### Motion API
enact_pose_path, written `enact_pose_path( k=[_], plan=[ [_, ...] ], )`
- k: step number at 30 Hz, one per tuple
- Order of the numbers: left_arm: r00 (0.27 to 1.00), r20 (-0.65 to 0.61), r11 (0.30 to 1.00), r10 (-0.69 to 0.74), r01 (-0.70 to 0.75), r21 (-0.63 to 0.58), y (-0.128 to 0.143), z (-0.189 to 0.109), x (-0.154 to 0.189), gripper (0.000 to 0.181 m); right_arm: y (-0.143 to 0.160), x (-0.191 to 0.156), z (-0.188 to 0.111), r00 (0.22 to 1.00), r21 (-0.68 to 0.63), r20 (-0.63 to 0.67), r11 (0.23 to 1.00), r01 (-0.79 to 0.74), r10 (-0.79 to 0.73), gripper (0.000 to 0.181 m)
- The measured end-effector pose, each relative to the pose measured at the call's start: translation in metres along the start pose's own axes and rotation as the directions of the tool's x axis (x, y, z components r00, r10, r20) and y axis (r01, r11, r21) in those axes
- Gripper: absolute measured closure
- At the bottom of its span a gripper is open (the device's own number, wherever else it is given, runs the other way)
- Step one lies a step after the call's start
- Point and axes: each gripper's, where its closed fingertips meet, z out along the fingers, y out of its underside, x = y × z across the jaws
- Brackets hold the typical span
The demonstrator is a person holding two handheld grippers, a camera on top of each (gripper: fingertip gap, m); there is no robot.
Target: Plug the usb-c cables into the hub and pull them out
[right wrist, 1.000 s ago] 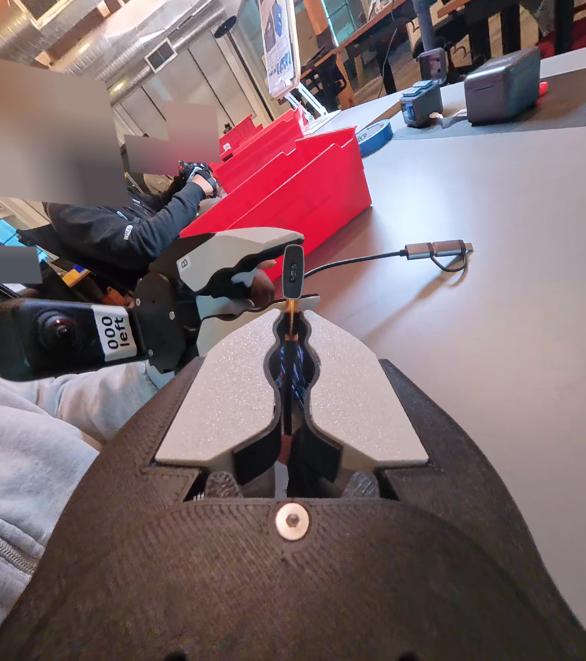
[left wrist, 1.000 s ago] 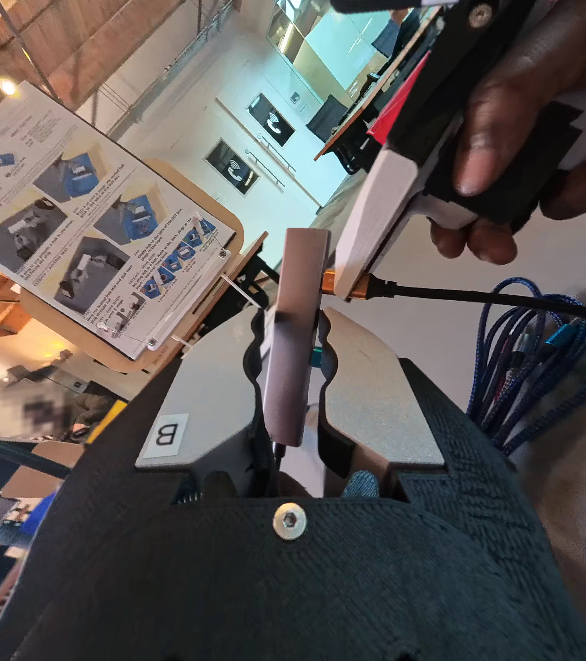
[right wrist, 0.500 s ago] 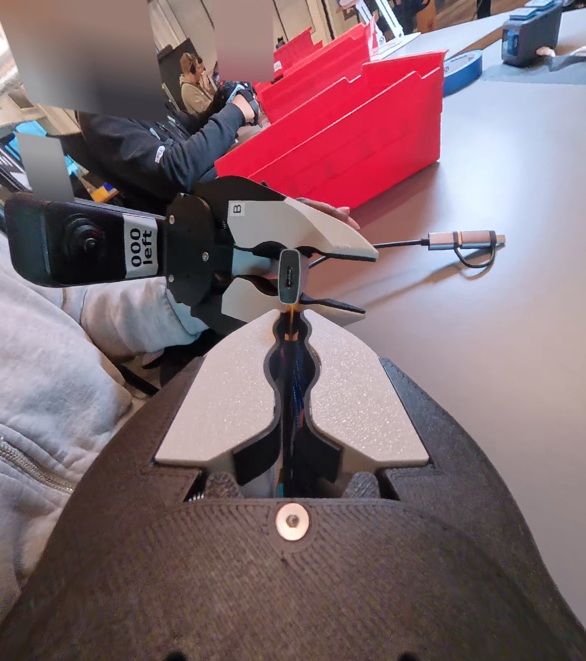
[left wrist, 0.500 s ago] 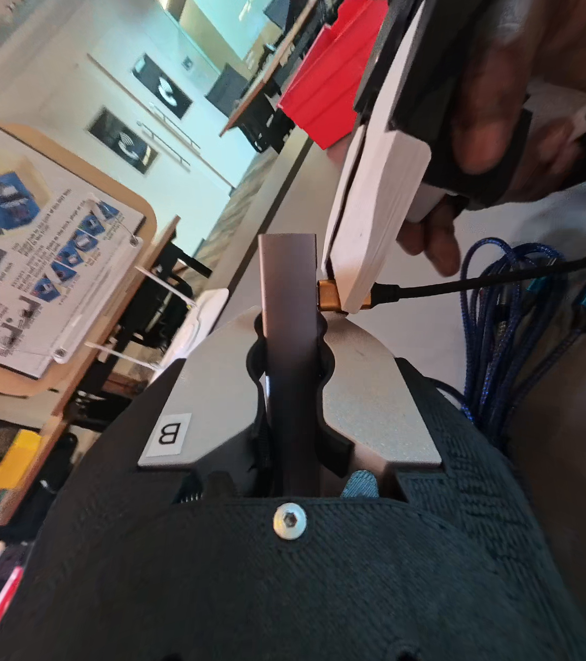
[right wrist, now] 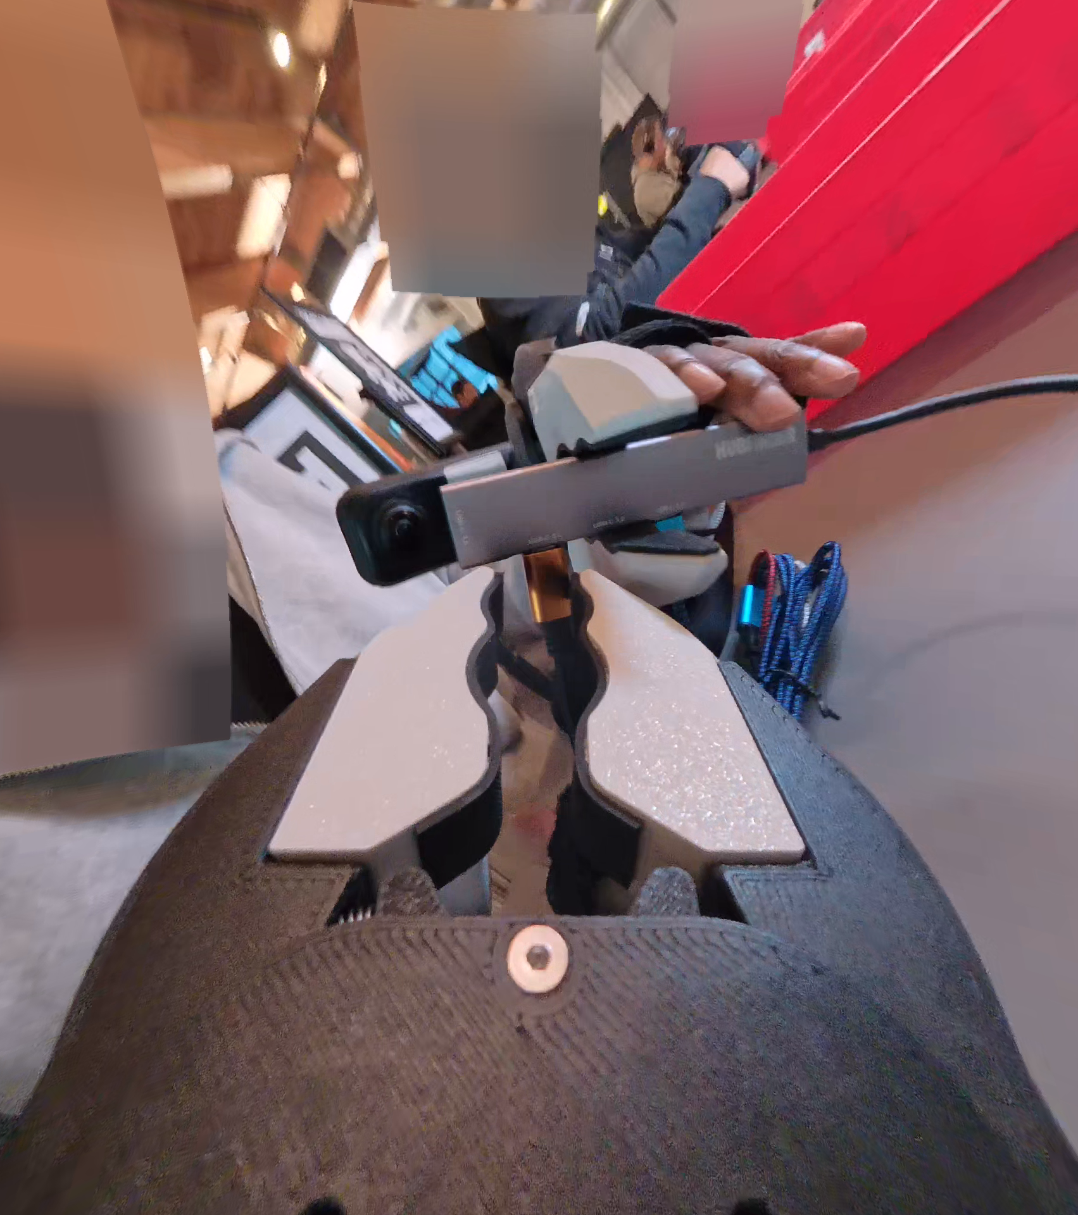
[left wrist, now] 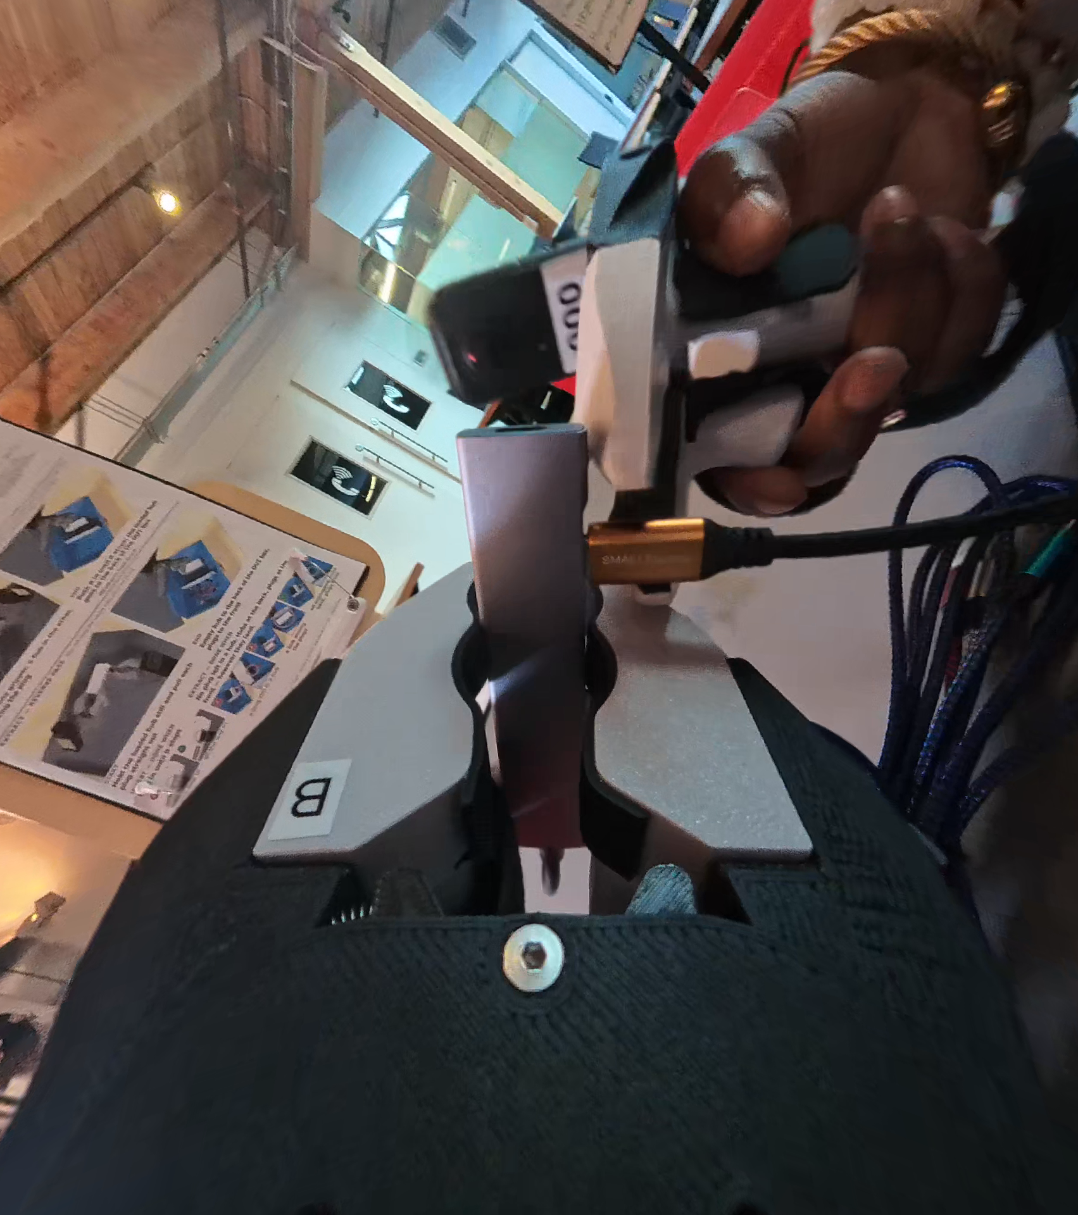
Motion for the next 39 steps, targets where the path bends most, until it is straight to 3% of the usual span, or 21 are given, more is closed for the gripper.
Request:
enact_pose_path(
  k=[4,9,10,12,13,15,19,23,26,29,32,34,39],
  plan=[
    [0.999,0.014,0.999,-0.032,0.032,0.013,0.001,0.002,0.000,0.156,-0.003,0.002,-0.005,0.994,0.092,0.051,0.991,-0.101,0.096,0.161],
    [0.993,-0.016,0.992,-0.119,0.120,0.039,-0.002,0.001,0.004,0.156,-0.001,-0.002,-0.008,0.980,0.083,0.135,0.984,-0.156,0.144,0.158],
    [0.991,-0.023,0.990,-0.131,0.132,0.039,-0.001,0.001,0.004,0.156,0.001,-0.002,-0.008,0.981,0.061,0.133,0.987,-0.149,0.139,0.154],
    [0.985,0.015,0.983,-0.174,0.173,0.059,-0.002,-0.001,-0.006,0.156,0.022,0.011,-0.003,0.992,-0.094,0.027,0.988,-0.121,0.124,0.125],
    [0.981,0.014,0.979,-0.195,0.194,0.069,-0.003,-0.002,-0.008,0.156,0.029,0.011,-0.001,0.995,-0.141,0.024,0.985,-0.096,0.101,0.127],
    [0.978,-0.035,0.976,-0.204,0.206,0.065,-0.004,0.000,0.000,0.155,0.014,-0.006,0.006,0.985,-0.065,0.133,0.993,-0.097,0.105,0.140],
    [0.991,-0.028,0.986,-0.132,0.134,0.103,-0.009,-0.004,0.001,0.156,0.015,-0.015,0.010,0.959,-0.081,0.237,0.987,-0.138,0.154,0.153],
    [0.996,-0.044,0.982,-0.073,0.080,0.173,-0.021,-0.008,0.006,0.156,0.020,-0.027,0.010,0.913,-0.136,0.335,0.970,-0.200,0.235,0.150],
    [0.991,-0.089,0.973,-0.099,0.115,0.201,-0.022,-0.012,0.009,0.156,0.023,-0.029,0.016,0.898,-0.168,0.342,0.958,-0.232,0.278,0.150],
    [0.985,-0.083,0.962,-0.149,0.164,0.217,-0.023,-0.013,0.006,0.156,0.025,-0.027,0.026,0.893,-0.177,0.336,0.951,-0.253,0.300,0.173],
    [0.982,-0.109,0.957,-0.156,0.178,0.229,-0.025,-0.013,0.008,0.156,0.032,-0.031,0.041,0.890,-0.201,0.322,0.942,-0.270,0.324,0.175],
    [0.975,-0.109,0.943,-0.192,0.214,0.253,-0.025,-0.016,0.004,0.156,0.030,-0.031,0.046,0.906,-0.178,0.297,0.949,-0.259,0.302,0.176],
    [0.950,-0.118,0.936,-0.289,0.306,0.172,-0.016,-0.019,-0.001,0.155,0.029,-0.022,0.054,0.967,-0.090,0.176,0.981,-0.172,0.185,0.180]
  ],
)
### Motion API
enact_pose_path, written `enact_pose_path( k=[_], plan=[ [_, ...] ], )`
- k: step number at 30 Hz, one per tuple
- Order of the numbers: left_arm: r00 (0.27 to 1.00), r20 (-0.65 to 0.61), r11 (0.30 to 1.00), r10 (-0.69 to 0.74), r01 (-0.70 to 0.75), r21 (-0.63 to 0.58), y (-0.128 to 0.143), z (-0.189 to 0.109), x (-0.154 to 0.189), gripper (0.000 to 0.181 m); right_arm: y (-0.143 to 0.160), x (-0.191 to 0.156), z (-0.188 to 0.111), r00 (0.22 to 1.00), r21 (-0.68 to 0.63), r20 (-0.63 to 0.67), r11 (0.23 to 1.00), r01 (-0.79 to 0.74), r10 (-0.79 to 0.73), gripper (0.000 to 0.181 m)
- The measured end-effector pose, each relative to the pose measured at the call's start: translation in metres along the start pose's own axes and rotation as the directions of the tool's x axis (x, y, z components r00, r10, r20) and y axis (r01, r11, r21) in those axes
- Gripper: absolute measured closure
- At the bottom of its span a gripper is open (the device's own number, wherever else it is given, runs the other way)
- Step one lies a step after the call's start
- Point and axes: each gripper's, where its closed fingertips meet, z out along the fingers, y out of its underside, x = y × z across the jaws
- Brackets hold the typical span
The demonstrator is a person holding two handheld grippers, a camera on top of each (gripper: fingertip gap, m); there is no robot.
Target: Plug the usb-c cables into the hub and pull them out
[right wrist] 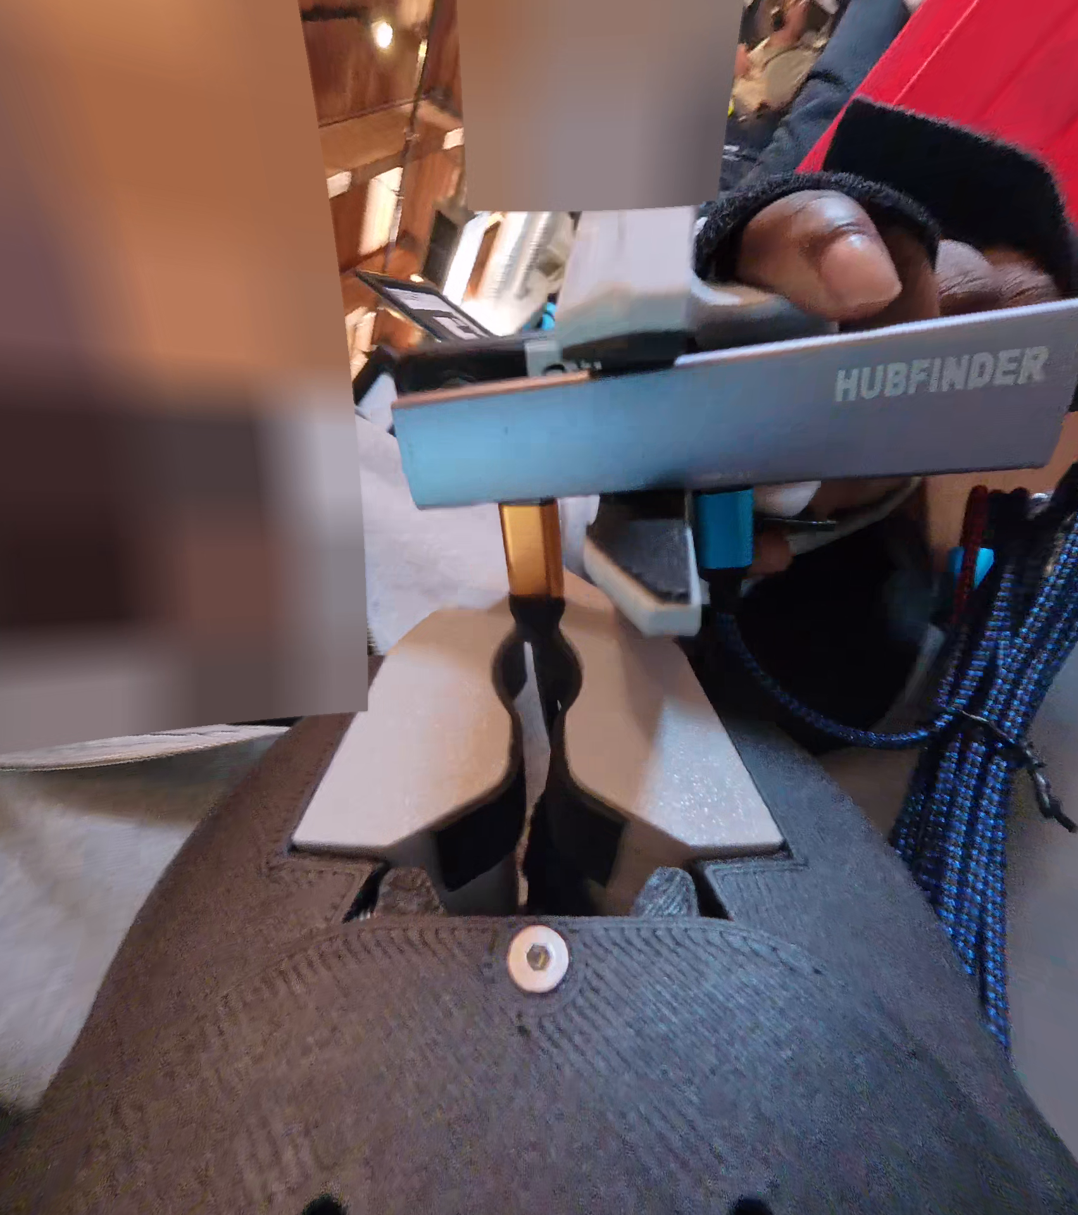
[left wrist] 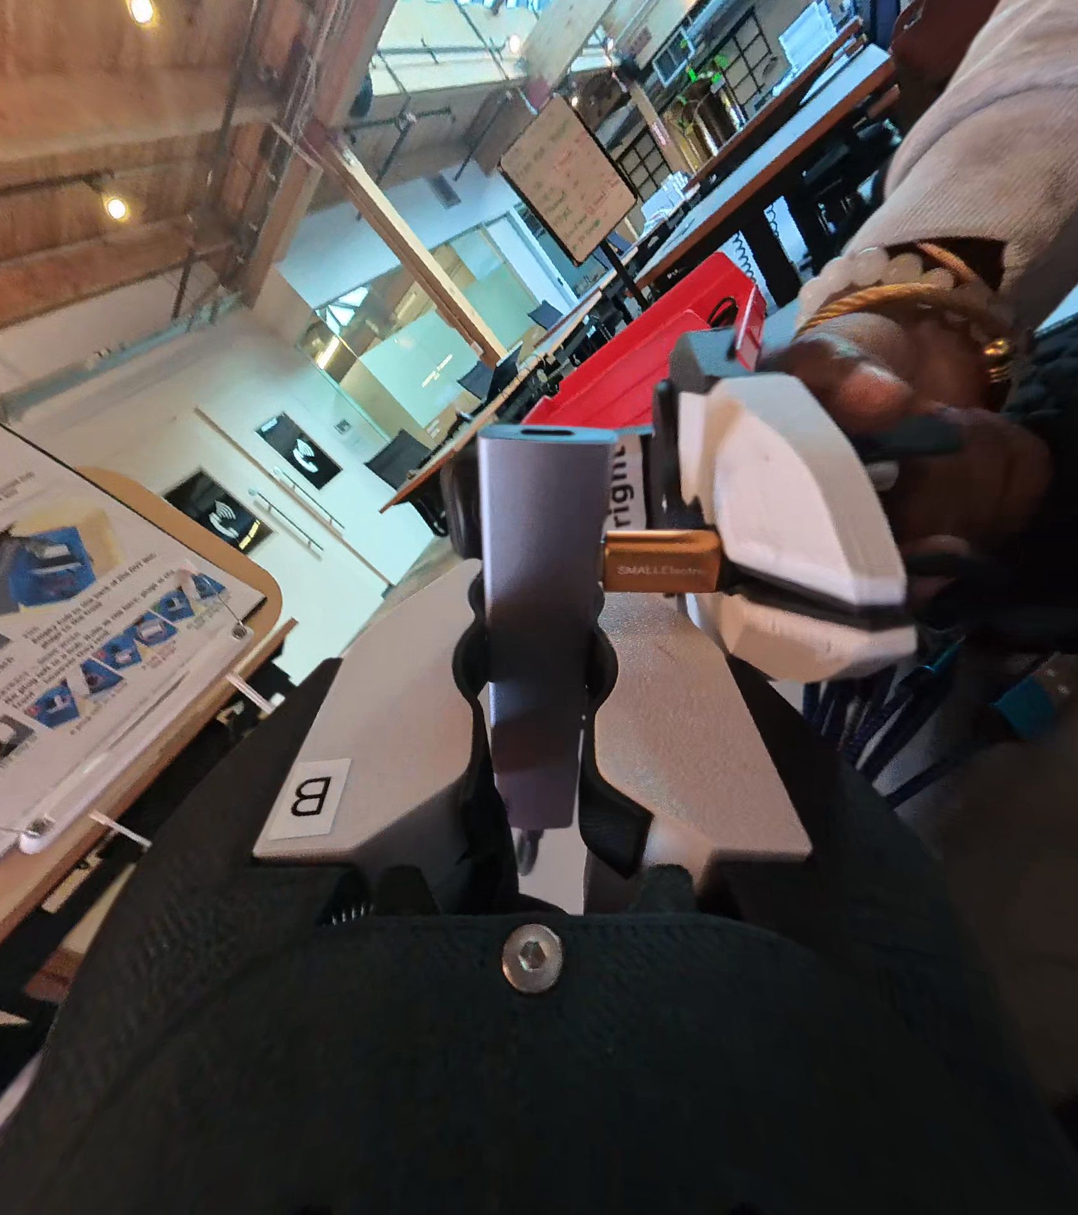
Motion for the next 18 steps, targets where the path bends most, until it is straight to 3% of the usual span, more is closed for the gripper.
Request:
enact_pose_path(
  k=[2,3,4,5,7,9,11,12,13,15,16,18],
  plan=[
    [0.974,0.132,0.982,-0.187,0.189,-0.002,0.005,-0.006,-0.032,0.155,0.051,0.026,0.009,0.978,-0.284,-0.179,0.957,0.057,-0.111,0.181],
    [0.916,0.197,0.937,-0.351,0.343,0.074,0.005,-0.016,-0.057,0.156,0.067,0.023,0.021,0.968,-0.375,-0.178,0.922,0.100,-0.178,0.181],
    [0.880,0.202,0.903,-0.430,0.416,0.109,0.008,-0.026,-0.072,0.156,0.069,0.011,0.034,0.973,-0.368,-0.133,0.921,0.131,-0.191,0.181],
    [0.890,0.222,0.917,-0.399,0.391,0.082,0.015,-0.033,-0.076,0.156,0.062,0.007,0.040,0.977,-0.307,-0.128,0.944,0.123,-0.169,0.181],
    [0.911,0.198,0.932,-0.361,0.353,0.078,0.014,-0.031,-0.068,0.156,0.052,0.021,0.025,0.969,-0.244,-0.202,0.965,0.093,-0.144,0.181],
    [0.911,0.177,0.928,-0.374,0.368,0.065,0.015,-0.026,-0.066,0.156,0.056,0.013,0.016,0.975,-0.276,-0.186,0.959,0.063,-0.118,0.181],
    [0.913,0.179,0.929,-0.368,0.367,0.039,0.021,-0.027,-0.067,0.156,0.051,0.022,-0.004,0.922,-0.297,-0.328,0.949,0.106,-0.206,0.181],
    [0.908,0.190,0.926,-0.374,0.378,0.018,0.025,-0.029,-0.068,0.156,0.044,0.027,-0.018,0.875,-0.297,-0.416,0.946,0.127,-0.248,0.175],
    [0.908,0.190,0.925,-0.373,0.381,-0.008,0.030,-0.030,-0.067,0.156,0.034,0.027,-0.030,0.832,-0.278,-0.476,0.946,0.165,-0.285,0.153],
    [0.915,0.213,0.911,-0.343,0.379,-0.160,0.049,-0.025,-0.062,0.155,0.006,0.012,-0.050,0.767,-0.183,-0.538,0.936,0.300,-0.351,0.156],
    [0.916,0.210,0.878,-0.342,0.392,-0.275,0.063,-0.022,-0.054,0.156,-0.012,0.005,-0.062,0.691,-0.135,-0.600,0.903,0.409,-0.403,0.157],
    [0.910,0.244,0.781,-0.337,0.414,-0.467,0.087,-0.018,-0.043,0.155,-0.044,-0.007,-0.089,0.390,-0.167,-0.765,0.743,0.648,-0.513,0.149]
  ],
)
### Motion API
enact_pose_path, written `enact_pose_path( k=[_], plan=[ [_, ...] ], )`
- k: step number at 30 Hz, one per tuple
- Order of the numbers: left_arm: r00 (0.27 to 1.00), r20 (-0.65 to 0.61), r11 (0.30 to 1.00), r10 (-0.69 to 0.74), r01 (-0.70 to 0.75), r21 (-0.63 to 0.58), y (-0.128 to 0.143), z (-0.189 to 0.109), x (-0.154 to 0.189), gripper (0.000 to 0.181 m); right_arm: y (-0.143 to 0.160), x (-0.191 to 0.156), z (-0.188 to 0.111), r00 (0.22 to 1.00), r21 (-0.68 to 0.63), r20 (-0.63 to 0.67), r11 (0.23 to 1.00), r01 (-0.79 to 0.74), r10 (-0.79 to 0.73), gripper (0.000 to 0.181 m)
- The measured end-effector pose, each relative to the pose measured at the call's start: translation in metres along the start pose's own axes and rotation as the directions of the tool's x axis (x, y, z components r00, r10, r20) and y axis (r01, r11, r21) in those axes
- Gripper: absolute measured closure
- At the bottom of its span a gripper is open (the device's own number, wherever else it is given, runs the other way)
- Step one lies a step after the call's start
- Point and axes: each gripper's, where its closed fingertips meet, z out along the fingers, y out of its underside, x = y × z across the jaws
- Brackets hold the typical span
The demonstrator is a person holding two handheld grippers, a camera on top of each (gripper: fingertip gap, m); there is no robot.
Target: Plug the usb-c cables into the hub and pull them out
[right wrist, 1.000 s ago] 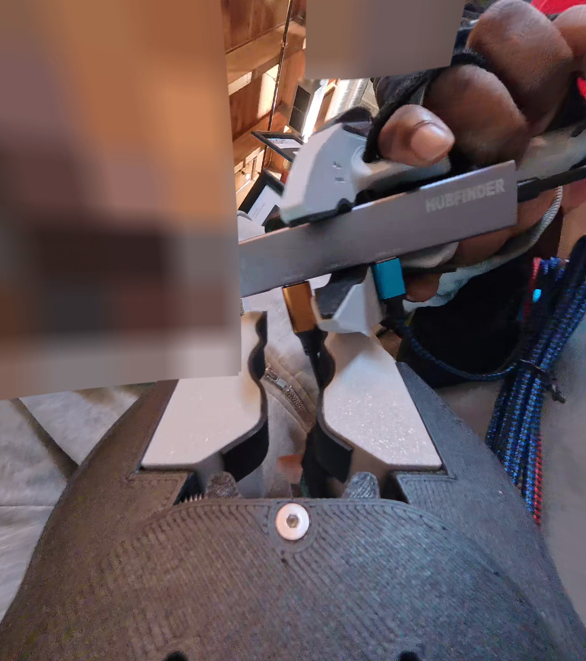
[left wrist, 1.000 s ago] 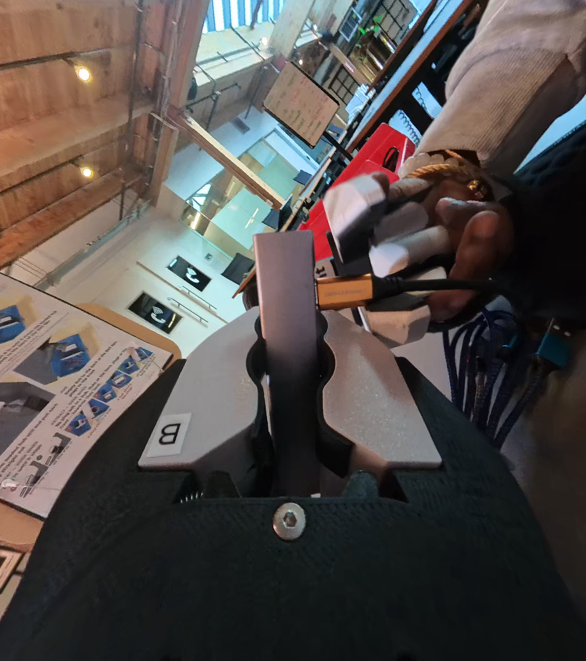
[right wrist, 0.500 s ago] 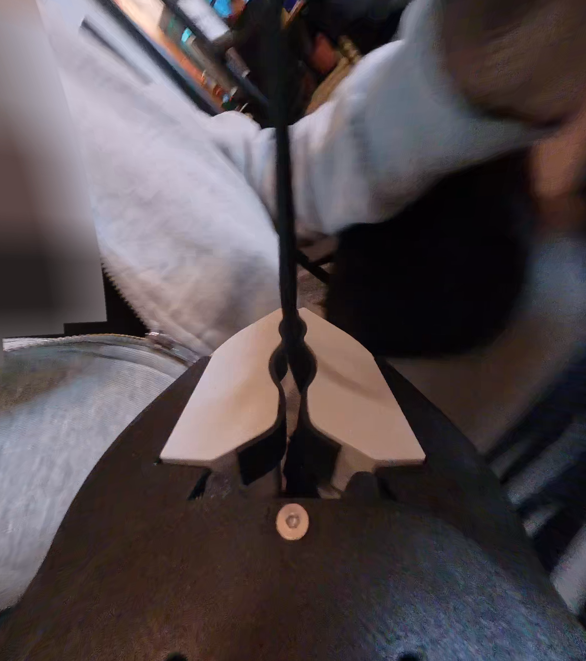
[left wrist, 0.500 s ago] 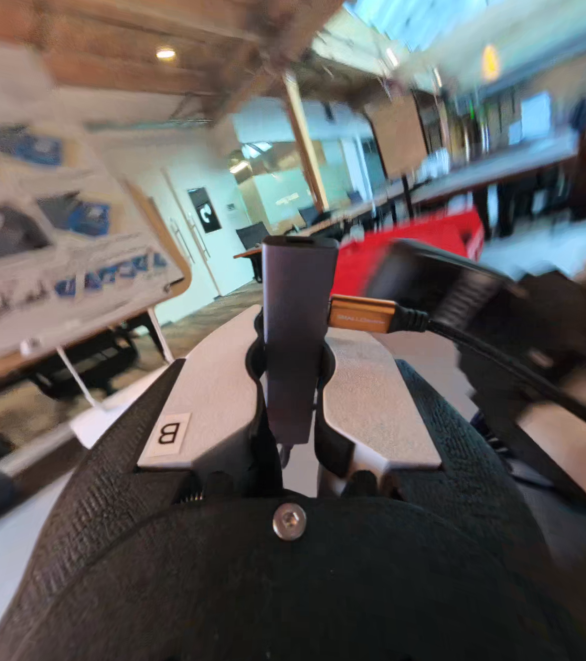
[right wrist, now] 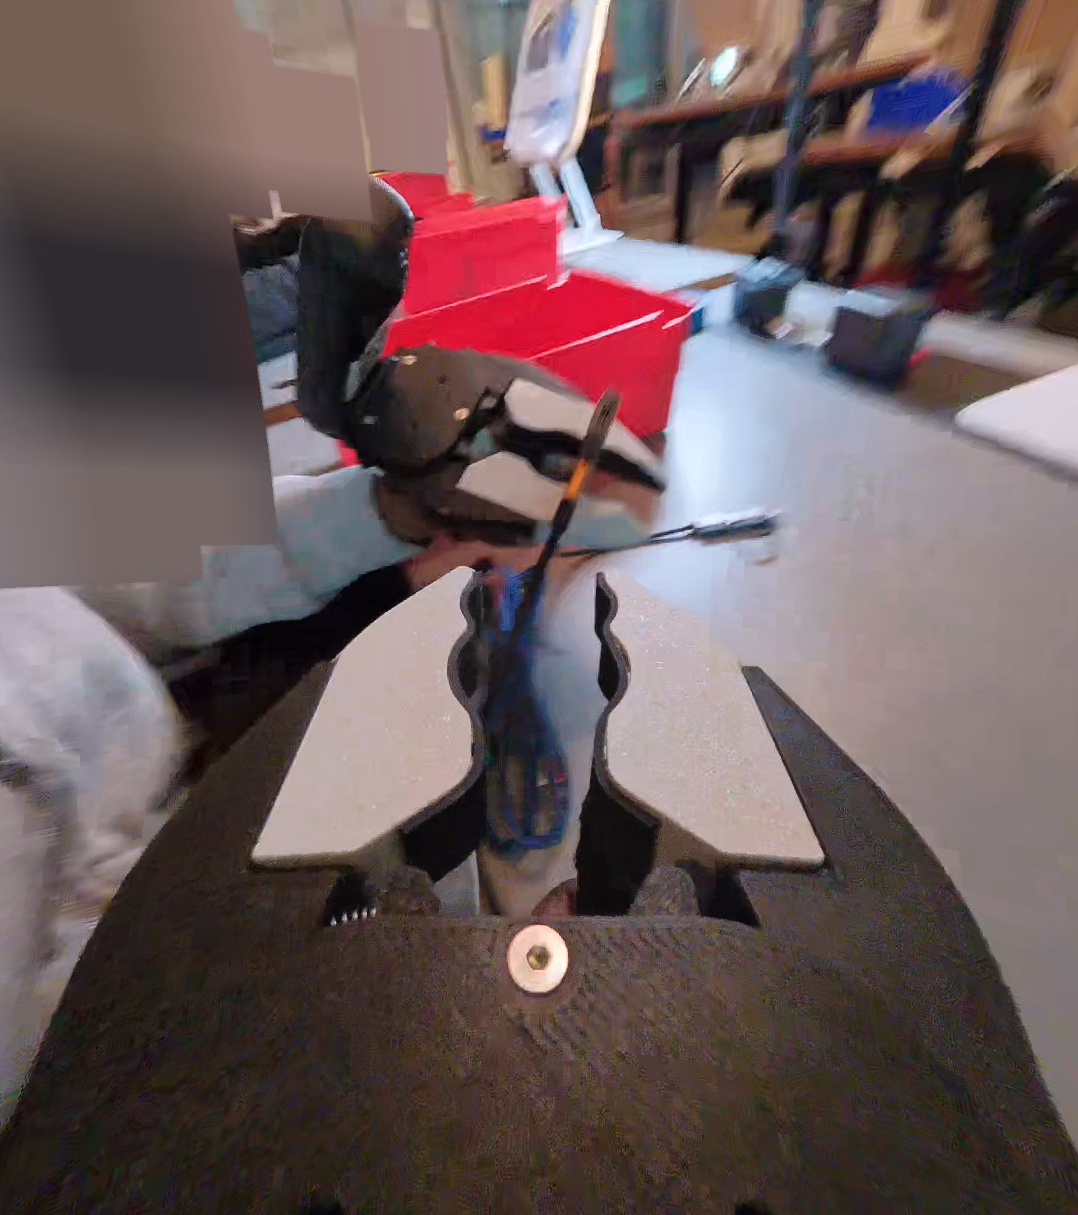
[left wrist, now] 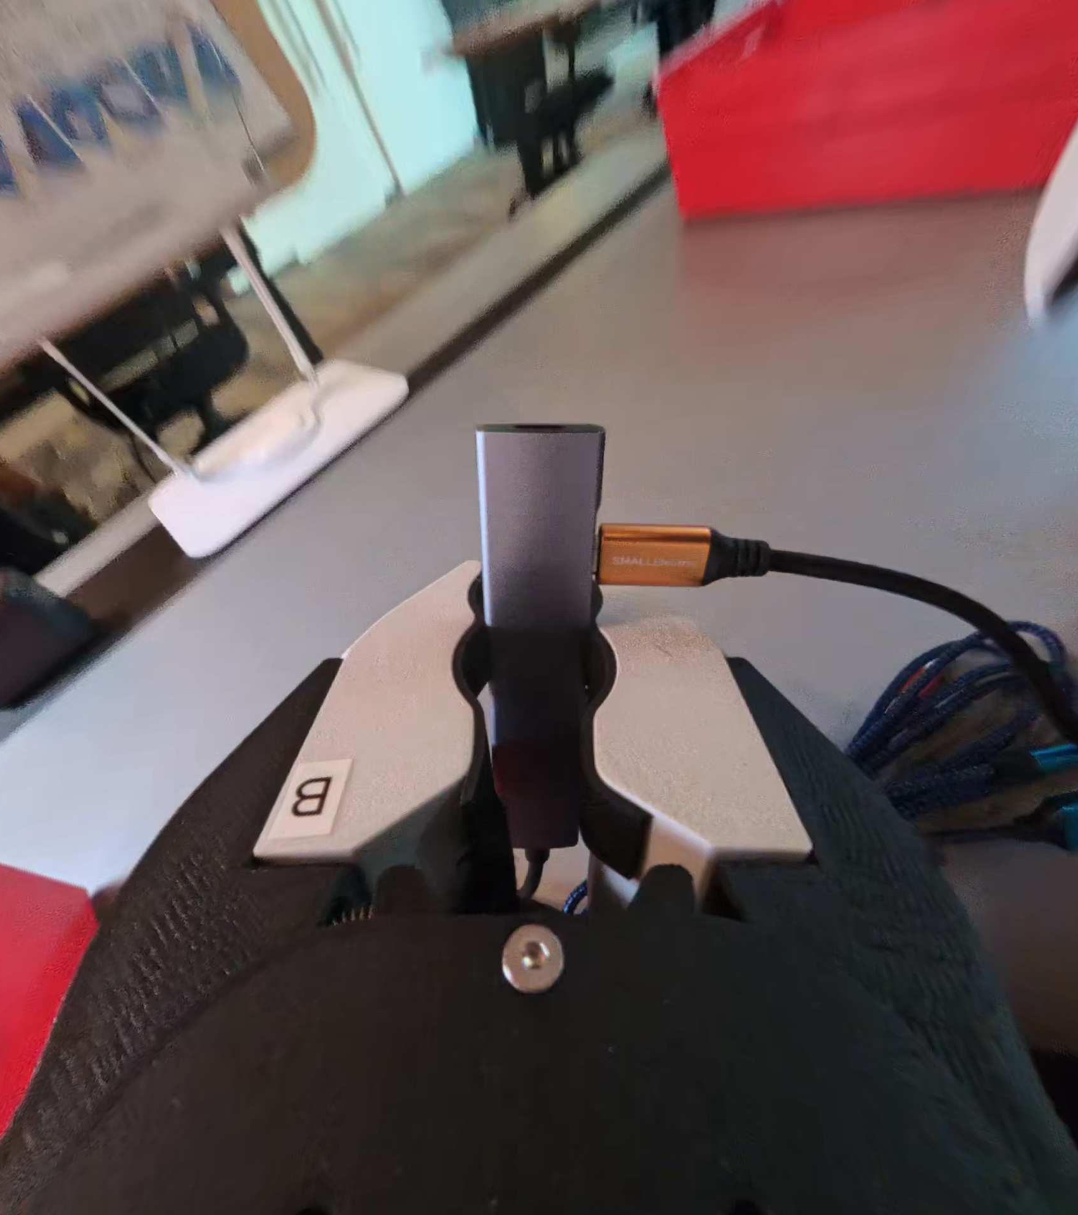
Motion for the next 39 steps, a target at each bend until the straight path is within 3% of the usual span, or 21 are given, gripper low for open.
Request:
enact_pose_path(
  k=[1,3,5,12,18,27,33,39],
  plan=[
    [1.000,-0.014,0.997,-0.021,0.020,-0.079,0.005,0.004,0.005,0.155,-0.008,0.009,-0.004,0.979,0.030,-0.140,0.988,0.152,-0.146,0.142],
    [0.994,-0.034,0.976,-0.104,0.096,-0.194,0.011,0.009,0.011,0.155,-0.013,0.015,-0.004,0.844,-0.032,-0.363,0.910,0.413,-0.395,0.139],
    [0.982,-0.038,0.952,-0.184,0.168,-0.254,0.015,0.013,0.017,0.156,-0.005,0.009,0.010,0.701,-0.153,-0.438,0.814,0.560,-0.564,0.141],
    [0.961,-0.077,0.915,-0.266,0.227,-0.333,0.027,0.017,0.032,0.156,0.025,0.030,0.048,0.448,-0.470,-0.389,0.592,0.655,-0.805,0.141],
    [0.941,-0.129,0.903,-0.313,0.253,-0.347,0.032,0.020,0.039,0.156,0.032,0.043,0.058,0.359,-0.580,-0.299,0.468,0.667,-0.884,0.157],
    [0.921,-0.163,0.889,-0.354,0.277,-0.366,0.042,0.026,0.048,0.155,0.050,0.056,0.063,0.396,-0.623,-0.279,0.479,0.619,-0.875,0.170],
    [0.902,-0.199,0.899,-0.383,0.316,-0.302,0.044,0.030,0.051,0.155,0.057,0.057,0.063,0.586,-0.546,-0.351,0.668,0.505,-0.731,0.170],
    [0.931,-0.173,0.923,-0.322,0.267,-0.278,0.044,0.032,0.049,0.155,0.059,0.058,0.063,0.684,-0.491,-0.387,0.766,0.415,-0.619,0.169]
  ],
)
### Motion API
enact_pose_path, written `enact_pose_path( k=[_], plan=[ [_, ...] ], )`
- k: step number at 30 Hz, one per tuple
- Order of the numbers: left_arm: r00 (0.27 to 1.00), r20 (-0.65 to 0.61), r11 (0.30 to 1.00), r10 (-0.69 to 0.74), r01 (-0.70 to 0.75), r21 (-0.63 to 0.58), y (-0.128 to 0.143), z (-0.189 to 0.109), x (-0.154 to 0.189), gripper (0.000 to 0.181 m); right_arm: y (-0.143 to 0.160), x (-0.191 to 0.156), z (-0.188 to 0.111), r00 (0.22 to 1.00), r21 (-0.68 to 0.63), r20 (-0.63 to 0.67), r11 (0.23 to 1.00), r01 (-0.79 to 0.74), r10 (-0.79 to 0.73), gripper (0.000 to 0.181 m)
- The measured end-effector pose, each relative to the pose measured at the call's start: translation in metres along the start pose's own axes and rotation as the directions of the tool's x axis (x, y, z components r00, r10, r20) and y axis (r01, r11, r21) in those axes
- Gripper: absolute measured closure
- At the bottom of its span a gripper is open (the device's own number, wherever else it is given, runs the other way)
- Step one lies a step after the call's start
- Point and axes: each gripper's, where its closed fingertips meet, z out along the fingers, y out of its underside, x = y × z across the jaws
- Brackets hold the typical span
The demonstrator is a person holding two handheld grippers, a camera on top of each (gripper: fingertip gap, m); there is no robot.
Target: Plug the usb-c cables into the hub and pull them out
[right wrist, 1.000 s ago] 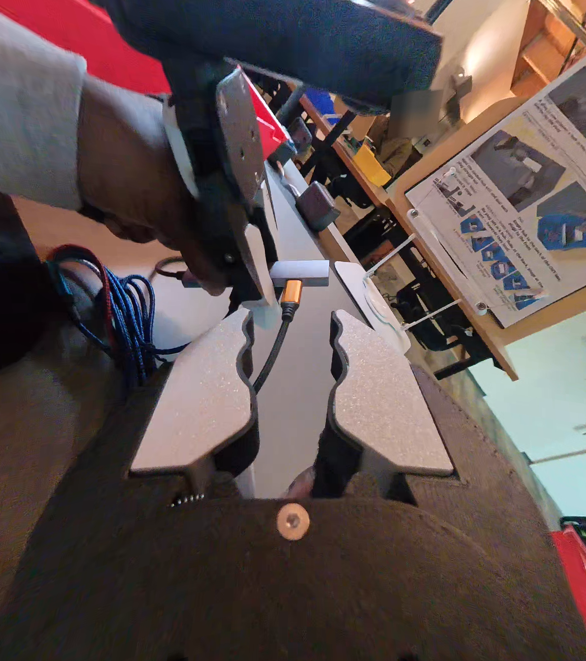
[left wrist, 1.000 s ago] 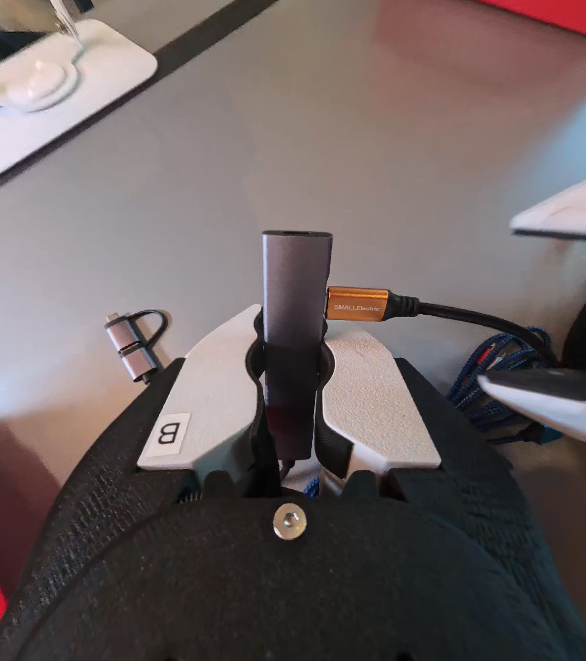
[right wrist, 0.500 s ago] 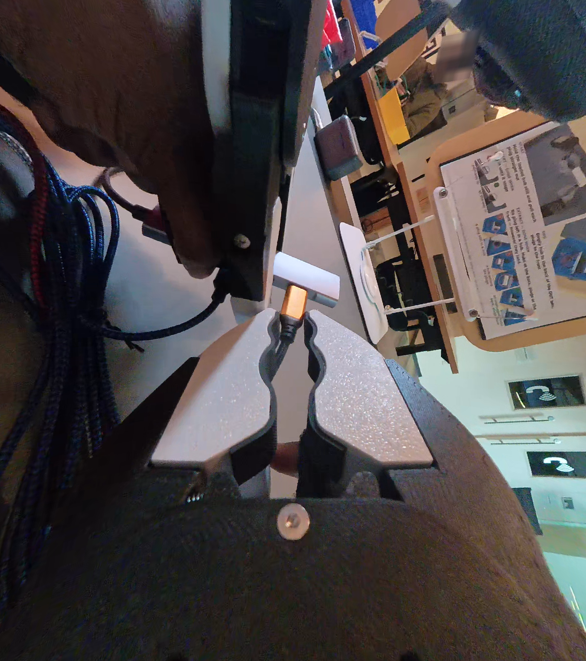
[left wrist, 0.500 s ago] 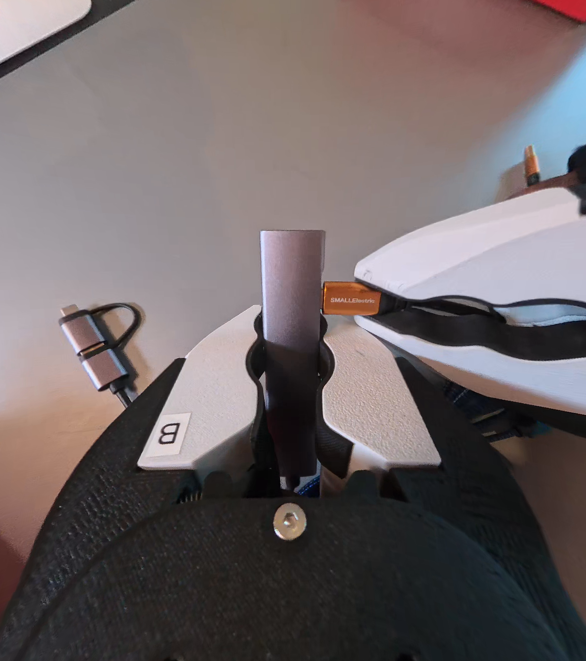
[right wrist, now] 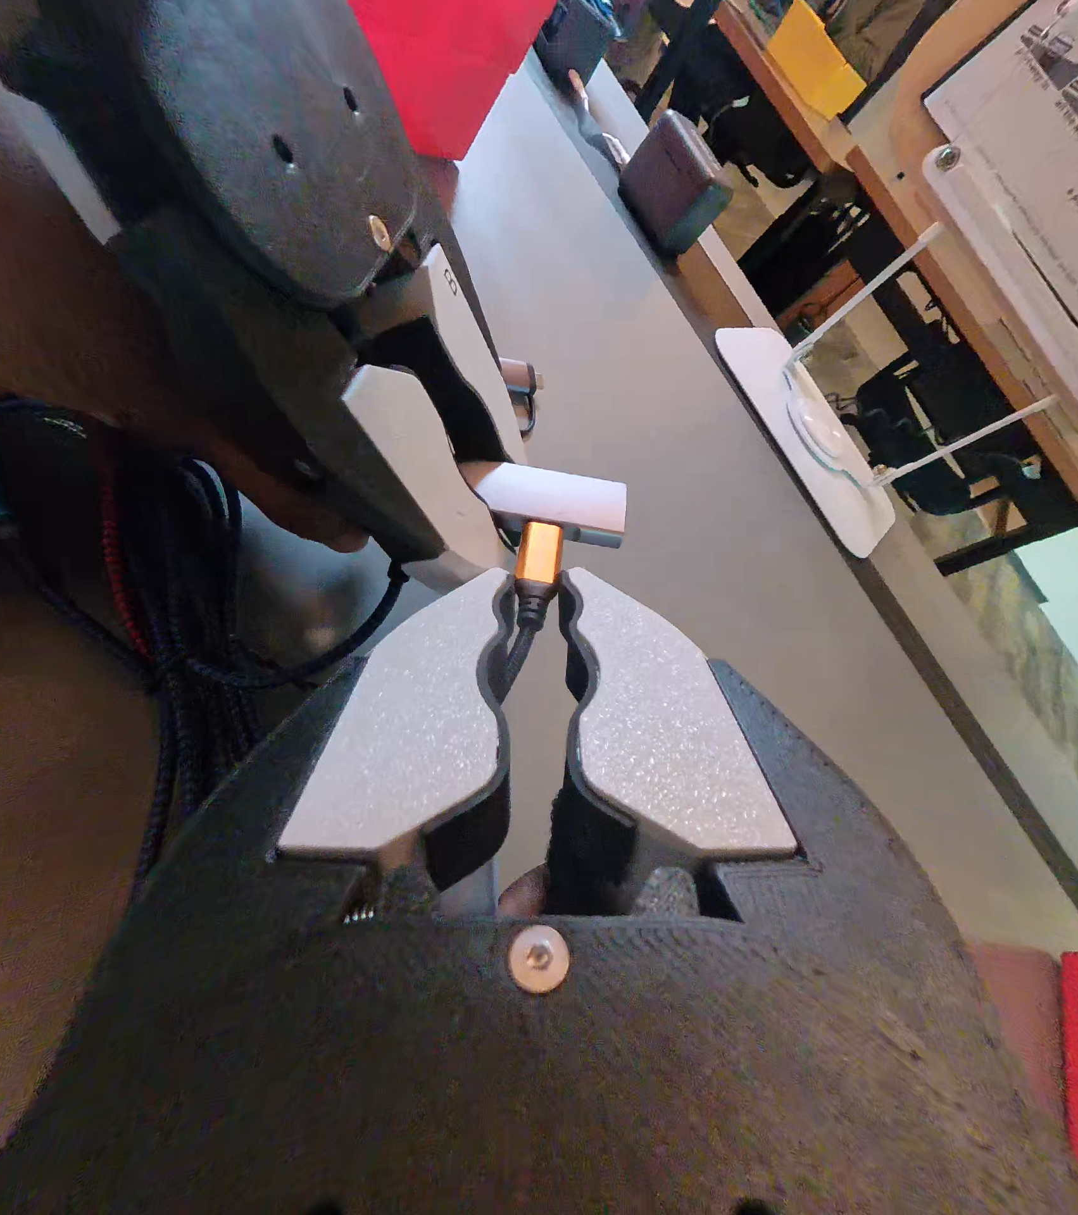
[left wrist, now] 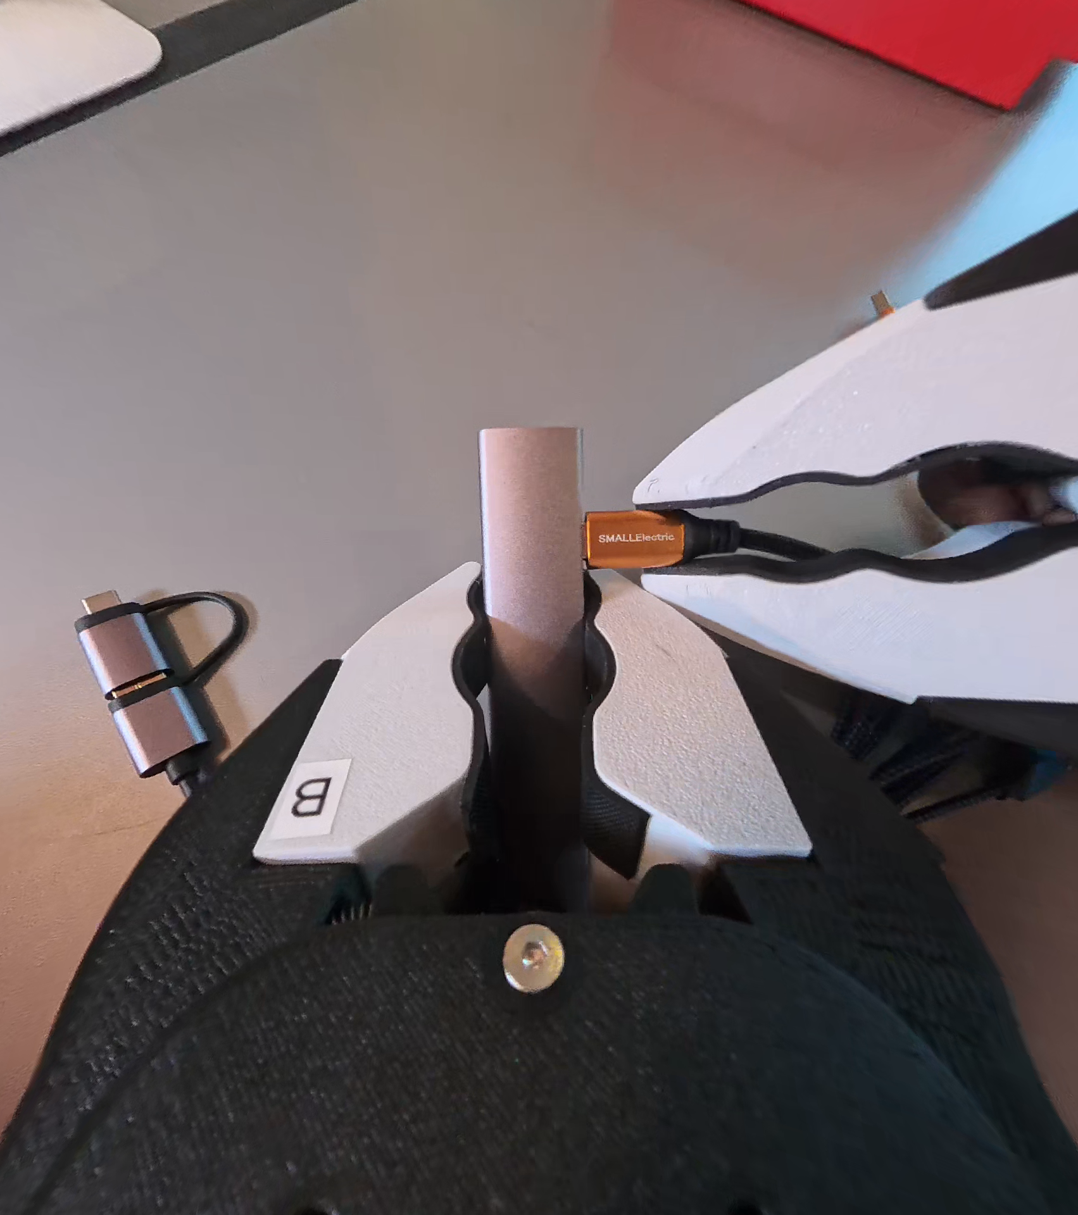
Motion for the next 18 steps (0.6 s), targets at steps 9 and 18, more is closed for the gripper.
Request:
enact_pose_path(
  k=[9,18],
  plan=[
    [0.990,0.064,0.992,0.126,-0.128,0.020,-0.004,0.000,0.002,0.156,0.007,0.001,-0.002,1.000,-0.073,-0.005,0.997,-0.003,0.003,0.168],
    [0.970,0.127,0.976,0.207,-0.196,-0.093,0.009,0.008,-0.004,0.155,0.025,-0.005,0.014,0.996,-0.248,0.013,0.965,0.088,-0.087,0.168]
  ],
)
